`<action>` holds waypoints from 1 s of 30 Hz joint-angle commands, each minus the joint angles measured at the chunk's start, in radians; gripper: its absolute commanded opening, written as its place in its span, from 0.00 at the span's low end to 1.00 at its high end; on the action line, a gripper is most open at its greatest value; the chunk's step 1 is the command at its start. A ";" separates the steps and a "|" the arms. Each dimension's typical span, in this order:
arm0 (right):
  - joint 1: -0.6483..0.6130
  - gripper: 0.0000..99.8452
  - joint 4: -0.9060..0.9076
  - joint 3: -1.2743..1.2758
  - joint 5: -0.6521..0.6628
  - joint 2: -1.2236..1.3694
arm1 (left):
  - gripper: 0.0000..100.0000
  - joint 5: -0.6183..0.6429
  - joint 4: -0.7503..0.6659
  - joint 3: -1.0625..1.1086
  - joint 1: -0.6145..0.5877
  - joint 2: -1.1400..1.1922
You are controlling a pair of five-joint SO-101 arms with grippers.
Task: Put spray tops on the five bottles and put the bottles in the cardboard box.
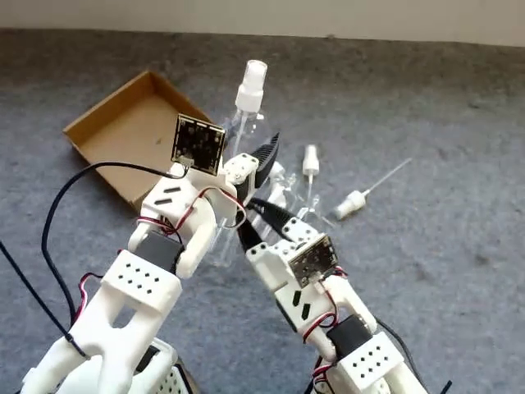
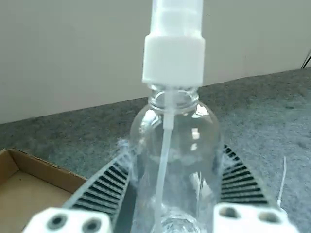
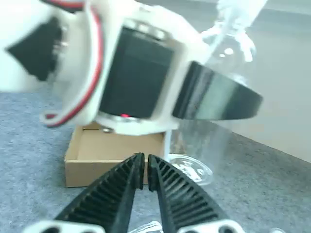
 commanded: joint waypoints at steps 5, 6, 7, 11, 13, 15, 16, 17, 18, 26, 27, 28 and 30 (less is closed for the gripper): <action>0.050 0.01 -0.022 0.110 0.012 -0.005 | 0.08 0.011 -0.026 -0.013 0.018 -0.007; 0.050 0.01 -0.022 0.110 0.012 -0.005 | 0.08 0.011 -0.026 -0.013 0.019 -0.007; 0.050 0.01 -0.022 0.110 0.012 -0.005 | 0.08 0.011 -0.026 -0.013 0.027 -0.007; 0.050 0.01 -0.021 0.110 0.012 -0.005 | 0.08 0.012 -0.026 -0.013 0.105 -0.007; 0.050 0.01 -0.021 0.110 0.012 -0.005 | 0.08 0.012 -0.026 -0.013 0.142 -0.007; 0.051 0.01 -0.021 0.110 0.012 -0.005 | 0.08 0.011 -0.026 -0.013 0.163 -0.007; 0.051 0.01 -0.021 0.110 0.012 -0.005 | 0.08 0.011 -0.025 -0.012 0.168 -0.007; 0.053 0.01 -0.021 0.110 0.014 -0.005 | 0.08 0.011 -0.025 -0.012 0.170 -0.007; 0.061 0.01 -0.021 0.110 0.014 -0.005 | 0.08 0.011 -0.025 -0.012 0.168 -0.007; 0.236 0.01 -0.021 0.110 0.012 -0.005 | 0.08 0.011 -0.025 -0.012 0.170 -0.007; 0.245 0.01 -0.021 0.110 0.012 -0.005 | 0.08 0.011 -0.025 -0.012 0.168 -0.007; 0.254 0.01 -0.021 0.110 0.012 -0.005 | 0.08 0.011 -0.025 -0.012 0.168 -0.007; 0.269 0.01 -0.021 0.110 0.012 -0.005 | 0.08 0.011 -0.025 -0.012 0.166 -0.007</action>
